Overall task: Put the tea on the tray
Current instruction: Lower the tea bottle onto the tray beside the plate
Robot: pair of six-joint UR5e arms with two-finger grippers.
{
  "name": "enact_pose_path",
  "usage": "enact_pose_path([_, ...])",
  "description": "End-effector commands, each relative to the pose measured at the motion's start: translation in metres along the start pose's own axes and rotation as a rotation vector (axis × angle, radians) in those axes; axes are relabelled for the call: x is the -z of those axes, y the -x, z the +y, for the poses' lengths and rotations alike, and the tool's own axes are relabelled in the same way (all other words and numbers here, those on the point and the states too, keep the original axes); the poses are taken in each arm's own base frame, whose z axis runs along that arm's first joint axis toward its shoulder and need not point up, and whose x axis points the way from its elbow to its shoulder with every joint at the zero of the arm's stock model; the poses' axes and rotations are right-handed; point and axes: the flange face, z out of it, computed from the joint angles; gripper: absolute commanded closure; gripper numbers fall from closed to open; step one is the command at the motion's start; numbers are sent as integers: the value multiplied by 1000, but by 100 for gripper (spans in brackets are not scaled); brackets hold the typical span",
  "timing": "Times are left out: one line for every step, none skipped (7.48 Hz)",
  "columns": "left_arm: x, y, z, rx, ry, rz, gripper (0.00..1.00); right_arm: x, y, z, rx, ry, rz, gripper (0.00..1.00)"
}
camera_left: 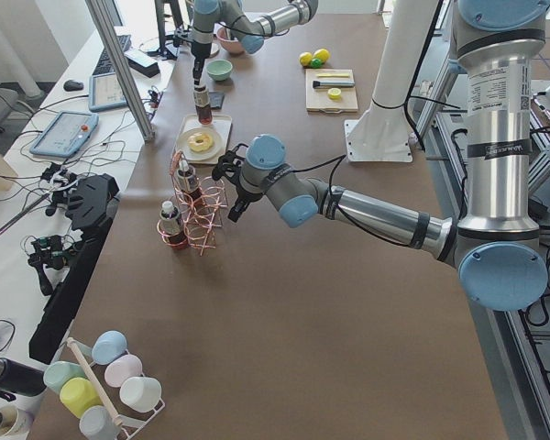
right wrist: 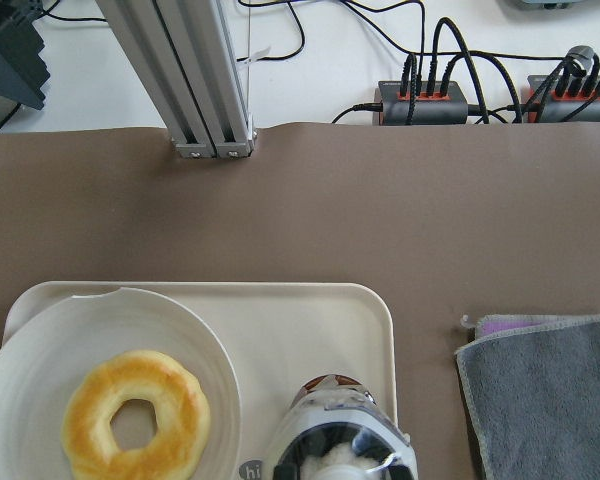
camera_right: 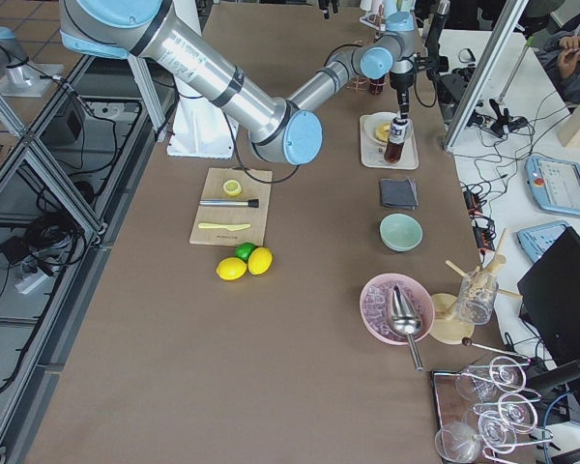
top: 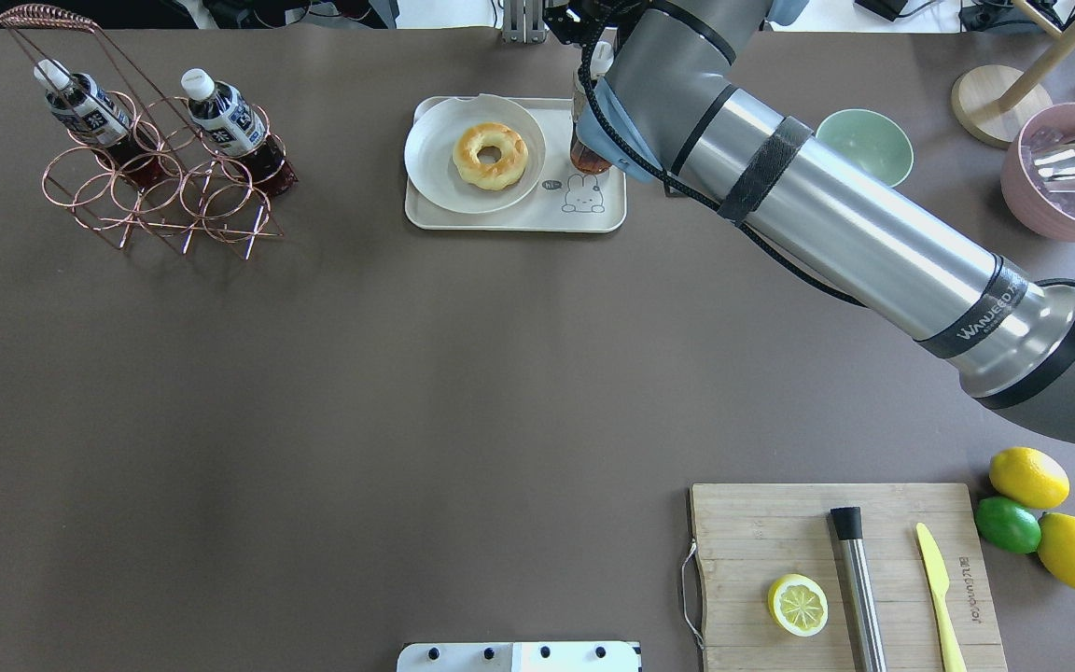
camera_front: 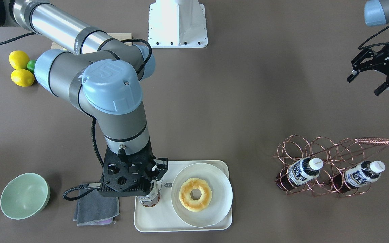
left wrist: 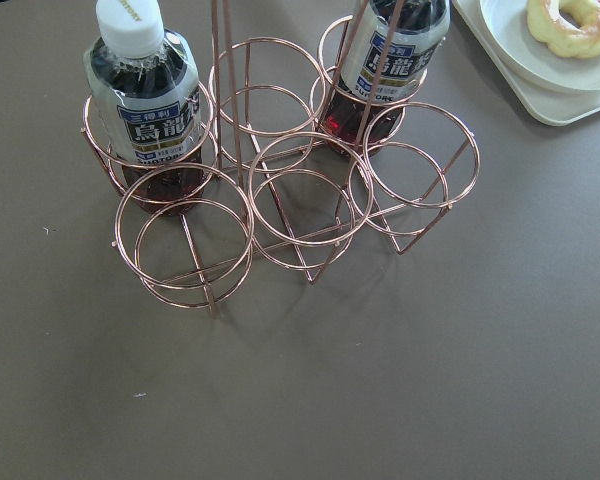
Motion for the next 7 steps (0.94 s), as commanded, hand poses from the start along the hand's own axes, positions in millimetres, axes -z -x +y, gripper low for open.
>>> enact_pose_path([0,-1,-3,-1,-3,0,4,-2,6,5,-3,4,-4,100])
enact_pose_path([-1,0,-2,2,0,0,4,-4,7,7,-1,4,-1,100])
enact_pose_path([-1,-1,-3,3,-1,0,4,-4,7,7,0,4,-1,100])
enact_pose_path([-1,-1,-4,3,-3,-1,4,-8,9,10,3,10,2,100])
enact_pose_path([-1,-2,-4,2,-3,1,4,-8,10,11,6,9,-1,100])
enact_pose_path([-2,-1,-4,2,-3,-2,4,-8,10,11,6,9,-1,100])
enact_pose_path([-1,-1,-5,2,-4,-2,4,-8,10,11,6,9,-1,100])
